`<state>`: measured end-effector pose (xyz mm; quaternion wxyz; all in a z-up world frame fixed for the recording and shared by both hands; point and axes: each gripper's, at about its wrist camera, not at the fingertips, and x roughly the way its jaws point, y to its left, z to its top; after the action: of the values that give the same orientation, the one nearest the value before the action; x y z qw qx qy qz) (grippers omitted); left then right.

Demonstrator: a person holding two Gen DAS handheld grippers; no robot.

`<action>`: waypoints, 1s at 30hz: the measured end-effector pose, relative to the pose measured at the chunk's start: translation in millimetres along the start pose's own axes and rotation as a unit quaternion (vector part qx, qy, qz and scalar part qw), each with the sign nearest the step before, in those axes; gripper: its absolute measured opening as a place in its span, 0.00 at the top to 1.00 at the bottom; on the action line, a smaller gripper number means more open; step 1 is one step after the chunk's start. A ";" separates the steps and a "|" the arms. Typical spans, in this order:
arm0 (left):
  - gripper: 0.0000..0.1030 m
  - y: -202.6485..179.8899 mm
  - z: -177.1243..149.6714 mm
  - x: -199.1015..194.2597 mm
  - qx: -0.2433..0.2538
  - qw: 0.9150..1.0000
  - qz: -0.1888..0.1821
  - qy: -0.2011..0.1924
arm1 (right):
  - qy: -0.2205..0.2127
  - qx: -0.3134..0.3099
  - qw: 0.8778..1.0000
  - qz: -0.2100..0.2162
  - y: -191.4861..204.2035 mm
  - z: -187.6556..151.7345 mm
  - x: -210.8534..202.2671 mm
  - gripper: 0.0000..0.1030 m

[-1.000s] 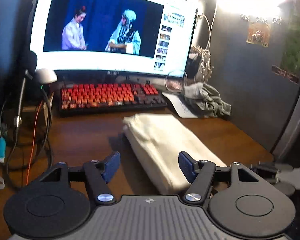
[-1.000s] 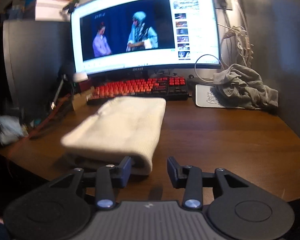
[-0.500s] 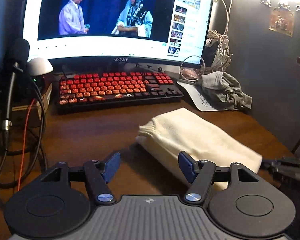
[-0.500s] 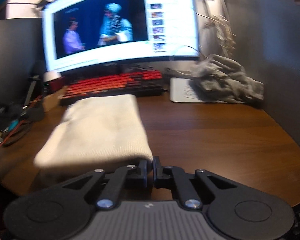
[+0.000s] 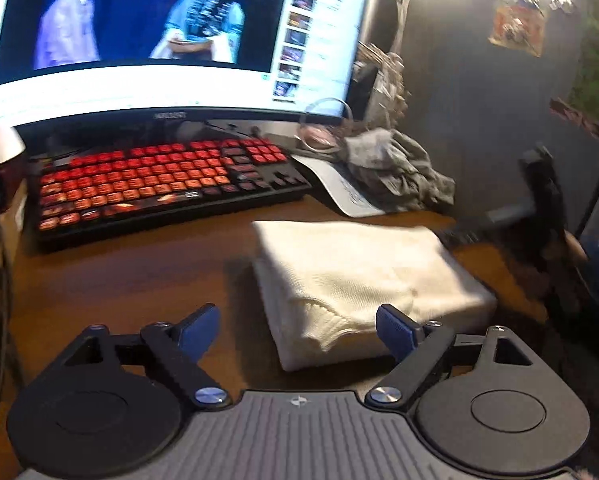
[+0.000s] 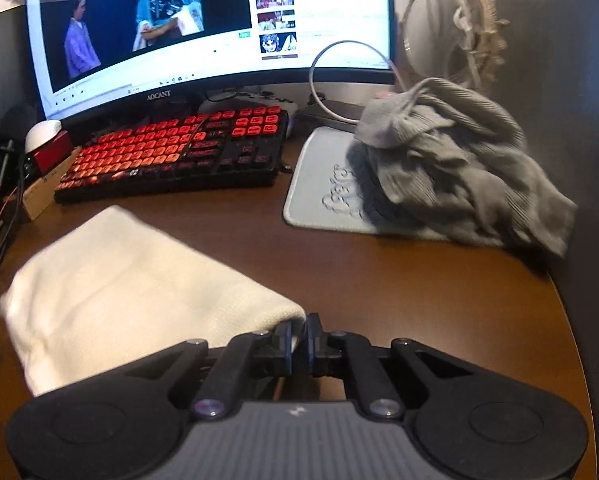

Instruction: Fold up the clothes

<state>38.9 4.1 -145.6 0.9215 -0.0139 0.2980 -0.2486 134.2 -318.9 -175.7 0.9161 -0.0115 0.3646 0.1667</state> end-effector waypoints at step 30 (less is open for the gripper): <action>0.40 -92.2 -45.4 38.4 0.452 0.886 0.104 -0.029 | -0.095 -0.309 0.945 -0.048 96.1 -80.1 -96.2 0.70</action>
<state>-0.9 -89.0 -187.8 0.8569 0.4276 0.1261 -0.2588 -14.4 -268.2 -160.2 0.9048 -0.2953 0.2059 0.2274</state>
